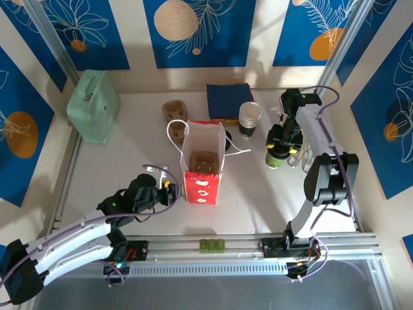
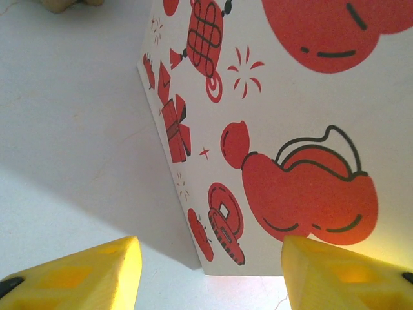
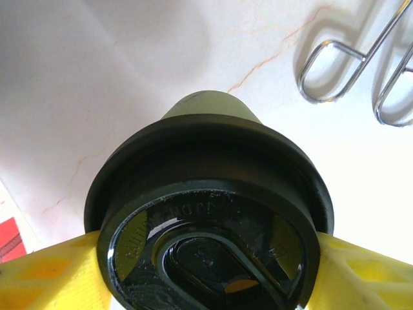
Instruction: Pack the takeout coffee
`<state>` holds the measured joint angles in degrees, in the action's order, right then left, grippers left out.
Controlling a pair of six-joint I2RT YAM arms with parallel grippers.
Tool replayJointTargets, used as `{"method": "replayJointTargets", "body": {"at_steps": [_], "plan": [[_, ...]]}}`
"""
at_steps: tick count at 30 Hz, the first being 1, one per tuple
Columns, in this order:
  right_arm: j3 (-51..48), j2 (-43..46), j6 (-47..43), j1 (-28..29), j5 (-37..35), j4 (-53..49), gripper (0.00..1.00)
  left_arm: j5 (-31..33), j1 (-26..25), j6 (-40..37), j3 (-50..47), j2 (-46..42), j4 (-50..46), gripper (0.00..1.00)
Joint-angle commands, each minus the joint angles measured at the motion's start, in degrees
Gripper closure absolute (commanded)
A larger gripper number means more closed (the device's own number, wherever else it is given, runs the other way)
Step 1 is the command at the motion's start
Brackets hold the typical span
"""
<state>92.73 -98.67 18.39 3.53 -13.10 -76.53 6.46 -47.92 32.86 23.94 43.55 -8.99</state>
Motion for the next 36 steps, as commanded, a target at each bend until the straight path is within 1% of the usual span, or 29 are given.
{"method": "replayJointTargets", "body": {"at_steps": [1, 10, 12, 15, 18, 25, 27, 36], "plan": [[0.6, 4.0, 1.8, 2.9, 1.2, -5.3, 0.33, 0.2, -0.3, -2.1, 2.1, -0.8, -1.3, 0.41], [3.7, 8.5, 4.8, 10.5, 0.0, -11.3, 0.33, -0.1, -0.4, -3.3, 3.0, -0.5, -1.3, 0.41], [5.3, 9.0, 5.6, 12.6, -0.8, -13.6, 0.36, -1.5, -0.4, -3.4, 3.0, 0.0, -0.3, 0.41], [7.8, 10.0, 6.5, 15.7, -1.8, -16.1, 0.36, -4.2, -0.5, -3.4, 2.9, 1.4, 1.5, 0.42], [10.6, 10.4, 7.2, 17.1, -3.2, -18.9, 0.36, -5.8, -0.9, -3.2, 2.4, 2.9, 3.3, 0.42], [17.5, 10.3, 7.7, 17.4, -5.2, -23.7, 0.36, -5.8, -3.7, -2.4, 1.7, 5.0, 6.5, 0.43], [20.2, 10.0, 7.6, 17.4, -5.4, -24.7, 0.36, -4.9, -4.4, -2.3, 1.7, 5.4, 6.5, 0.43], [31.3, 7.6, 6.8, 17.8, -3.0, -25.0, 0.36, -3.6, -6.5, -3.2, 1.3, 6.1, 7.4, 0.43]]}}
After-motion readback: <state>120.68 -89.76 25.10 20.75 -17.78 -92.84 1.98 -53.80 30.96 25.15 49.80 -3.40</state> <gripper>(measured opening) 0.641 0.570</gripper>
